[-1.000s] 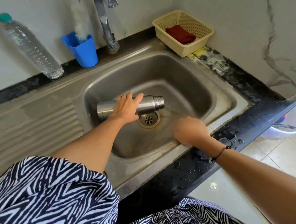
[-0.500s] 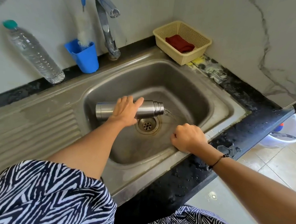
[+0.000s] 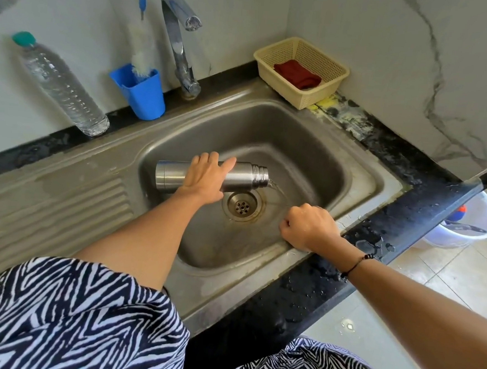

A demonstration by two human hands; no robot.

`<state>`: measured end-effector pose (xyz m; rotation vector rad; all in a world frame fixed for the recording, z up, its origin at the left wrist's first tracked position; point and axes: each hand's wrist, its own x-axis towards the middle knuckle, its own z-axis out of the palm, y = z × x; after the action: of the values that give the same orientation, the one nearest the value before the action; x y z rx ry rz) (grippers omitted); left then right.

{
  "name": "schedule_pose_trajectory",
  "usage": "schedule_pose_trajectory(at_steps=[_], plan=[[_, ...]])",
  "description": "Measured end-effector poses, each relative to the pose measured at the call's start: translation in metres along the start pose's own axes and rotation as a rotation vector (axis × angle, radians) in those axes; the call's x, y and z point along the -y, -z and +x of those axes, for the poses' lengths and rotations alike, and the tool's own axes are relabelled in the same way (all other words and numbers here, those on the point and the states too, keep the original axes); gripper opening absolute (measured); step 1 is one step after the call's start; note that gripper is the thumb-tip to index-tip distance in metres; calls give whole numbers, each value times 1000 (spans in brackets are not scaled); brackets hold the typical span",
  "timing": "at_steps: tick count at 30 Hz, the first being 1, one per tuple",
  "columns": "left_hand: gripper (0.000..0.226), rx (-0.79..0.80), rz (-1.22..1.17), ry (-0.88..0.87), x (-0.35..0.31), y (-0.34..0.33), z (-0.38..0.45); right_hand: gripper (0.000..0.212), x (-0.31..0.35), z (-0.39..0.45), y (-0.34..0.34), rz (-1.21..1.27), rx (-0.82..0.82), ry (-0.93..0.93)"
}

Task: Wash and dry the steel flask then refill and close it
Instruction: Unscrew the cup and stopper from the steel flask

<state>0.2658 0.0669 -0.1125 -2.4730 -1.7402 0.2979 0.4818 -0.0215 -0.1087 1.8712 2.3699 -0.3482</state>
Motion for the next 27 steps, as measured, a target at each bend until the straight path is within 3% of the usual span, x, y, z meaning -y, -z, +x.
schedule_pose_trajectory(at_steps=[27], plan=[[77, -40, 118, 13, 2, 2, -1, 34, 0, 1, -1, -16, 6, -5]])
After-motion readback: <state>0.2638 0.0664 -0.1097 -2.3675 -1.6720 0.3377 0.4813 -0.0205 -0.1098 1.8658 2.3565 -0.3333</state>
